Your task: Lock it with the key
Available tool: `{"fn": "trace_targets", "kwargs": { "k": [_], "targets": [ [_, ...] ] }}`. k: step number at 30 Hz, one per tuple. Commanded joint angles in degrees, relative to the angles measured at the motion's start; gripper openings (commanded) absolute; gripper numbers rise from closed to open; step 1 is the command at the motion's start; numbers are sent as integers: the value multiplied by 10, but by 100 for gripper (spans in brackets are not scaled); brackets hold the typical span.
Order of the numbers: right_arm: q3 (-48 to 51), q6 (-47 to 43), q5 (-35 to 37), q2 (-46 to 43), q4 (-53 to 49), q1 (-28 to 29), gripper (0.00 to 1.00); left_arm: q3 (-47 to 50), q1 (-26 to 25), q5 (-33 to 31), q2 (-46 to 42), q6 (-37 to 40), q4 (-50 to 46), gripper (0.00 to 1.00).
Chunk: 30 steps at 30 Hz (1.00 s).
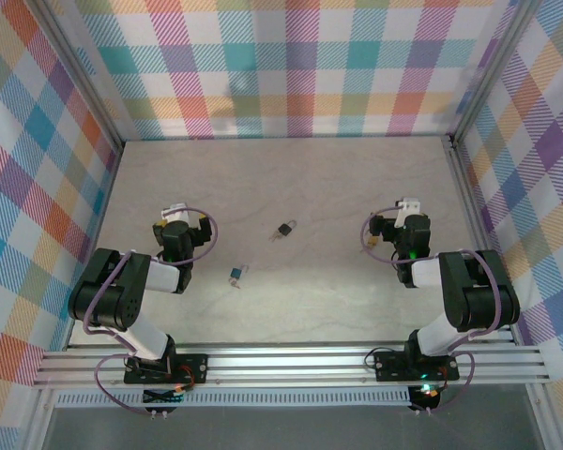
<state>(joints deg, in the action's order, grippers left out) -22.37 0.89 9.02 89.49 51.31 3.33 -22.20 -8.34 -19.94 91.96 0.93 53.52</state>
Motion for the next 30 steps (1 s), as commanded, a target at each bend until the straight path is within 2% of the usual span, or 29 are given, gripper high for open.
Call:
{"fn": "trace_targets", "kwargs": {
  "k": [1,18,20,21,23,24,26,30],
  "targets": [
    [4,8,6,-11,2,-5,99,3,11,10,-13,-1,-6,100],
    [6,6,7,-12,7,-5,99,4,11,9,-15,1,-2,100],
    [2,2,-2,-43,-26,-3,99,-8,7,13,-46,7,-45,100],
    [-7,-4,-2,-65,-52,-1,99,-27,3,-1,-68,7,-97,100],
    [-43,2,4,-130,-179,-1,99,-71,-6,-30,-105,9,-198,100],
    [-55,16,9,-156,-211,-1,99,-84,-12,-44,-119,9,-223,100],
    [-75,48,-14,-207,-261,-2,99,-102,-15,-57,-164,-62,-262,100],
    [-142,126,-106,-279,-356,-1,99,-163,-13,23,-234,-222,-361,100]
  ]
}}
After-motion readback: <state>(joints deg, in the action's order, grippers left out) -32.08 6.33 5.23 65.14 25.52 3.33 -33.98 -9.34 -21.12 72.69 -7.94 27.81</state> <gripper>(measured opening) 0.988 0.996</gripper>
